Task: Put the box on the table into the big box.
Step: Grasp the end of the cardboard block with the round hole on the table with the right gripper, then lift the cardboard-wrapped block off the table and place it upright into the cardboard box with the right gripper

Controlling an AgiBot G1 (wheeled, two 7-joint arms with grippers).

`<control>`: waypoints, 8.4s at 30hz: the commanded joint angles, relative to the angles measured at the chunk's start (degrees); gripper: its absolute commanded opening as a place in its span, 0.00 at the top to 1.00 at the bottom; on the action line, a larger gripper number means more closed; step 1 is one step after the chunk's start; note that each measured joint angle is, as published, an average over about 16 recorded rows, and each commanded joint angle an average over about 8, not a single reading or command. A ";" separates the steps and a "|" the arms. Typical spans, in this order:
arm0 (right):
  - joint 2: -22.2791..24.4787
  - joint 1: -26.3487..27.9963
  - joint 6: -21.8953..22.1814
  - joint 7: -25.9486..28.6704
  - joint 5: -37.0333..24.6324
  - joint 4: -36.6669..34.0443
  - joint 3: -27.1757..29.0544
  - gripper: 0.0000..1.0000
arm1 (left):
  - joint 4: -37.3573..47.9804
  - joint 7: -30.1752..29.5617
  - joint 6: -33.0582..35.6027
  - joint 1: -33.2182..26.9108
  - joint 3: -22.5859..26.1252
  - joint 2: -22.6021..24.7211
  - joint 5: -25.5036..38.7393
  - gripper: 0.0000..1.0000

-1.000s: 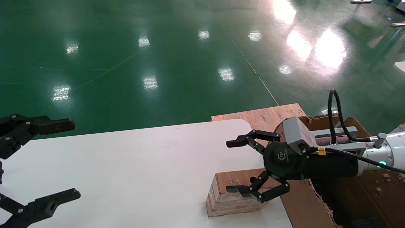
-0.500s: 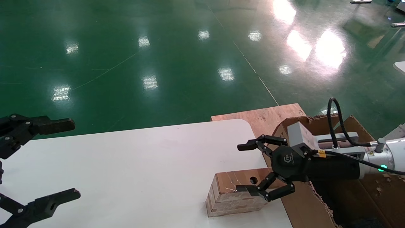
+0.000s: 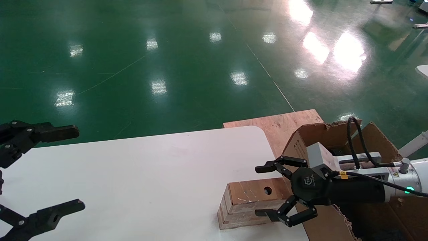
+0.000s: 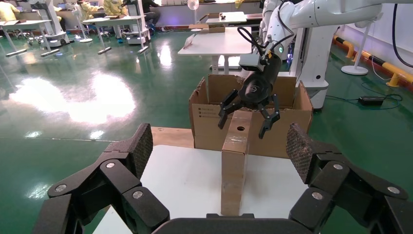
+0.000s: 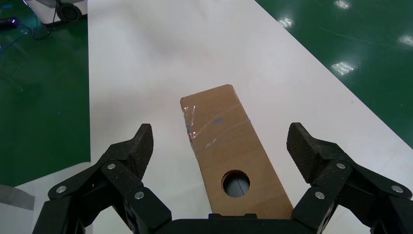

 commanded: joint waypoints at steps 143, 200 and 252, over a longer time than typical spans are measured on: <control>-1.86 21.40 1.39 -2.06 4.29 -8.68 -26.21 1.00 | 0.03 0.07 -0.05 -0.02 0.11 -0.05 -0.08 1.00; 68.59 59.01 39.79 -4.48 29.46 36.69 -59.05 1.00 | 0.04 0.10 -0.07 -0.04 0.17 -0.07 -0.12 1.00; 61.24 69.89 32.26 -6.11 25.72 13.60 -77.04 1.00 | 0.04 0.12 -0.09 -0.06 0.23 -0.09 -0.16 1.00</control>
